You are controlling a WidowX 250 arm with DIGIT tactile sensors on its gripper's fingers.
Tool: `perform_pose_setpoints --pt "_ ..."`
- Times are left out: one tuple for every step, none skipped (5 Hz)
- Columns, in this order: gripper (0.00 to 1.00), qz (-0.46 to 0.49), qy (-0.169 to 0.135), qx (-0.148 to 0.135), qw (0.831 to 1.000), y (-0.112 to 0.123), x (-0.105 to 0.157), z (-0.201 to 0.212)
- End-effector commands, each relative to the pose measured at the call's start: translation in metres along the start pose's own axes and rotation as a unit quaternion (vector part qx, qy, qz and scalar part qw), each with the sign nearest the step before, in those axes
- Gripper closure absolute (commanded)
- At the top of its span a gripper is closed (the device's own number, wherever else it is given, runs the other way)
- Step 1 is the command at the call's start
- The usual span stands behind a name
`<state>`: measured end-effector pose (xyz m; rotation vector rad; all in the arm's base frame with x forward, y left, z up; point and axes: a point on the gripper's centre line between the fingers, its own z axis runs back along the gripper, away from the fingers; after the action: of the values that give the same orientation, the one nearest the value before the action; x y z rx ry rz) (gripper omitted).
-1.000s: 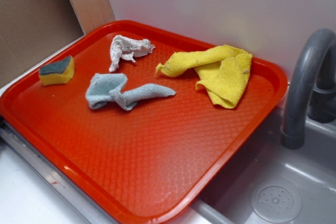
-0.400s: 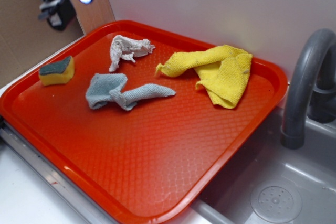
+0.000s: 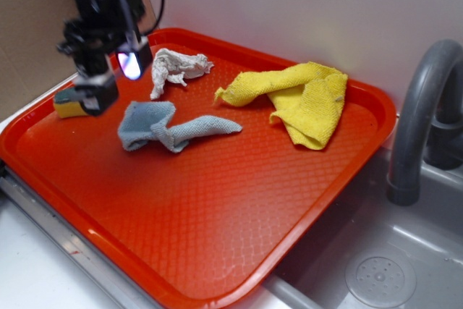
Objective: Grab the blue cloth.
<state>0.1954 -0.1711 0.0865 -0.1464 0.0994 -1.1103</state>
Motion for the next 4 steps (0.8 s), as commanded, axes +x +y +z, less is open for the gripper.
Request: perform_pose_setpoints --pt "0.0 0.037 -0.003 0.013 0.999 -0.006 0.033 -0.01" --pt "0.0 0.012 0.023 0.017 1.0 -0.014 0.037 -0.022" --pt "0.0 -0.006 0.07 0.007 0.998 -0.027 0.032 -0.039" --pt "1.0 0.008 0.083 0.002 0.996 -0.032 0.026 -0.044"
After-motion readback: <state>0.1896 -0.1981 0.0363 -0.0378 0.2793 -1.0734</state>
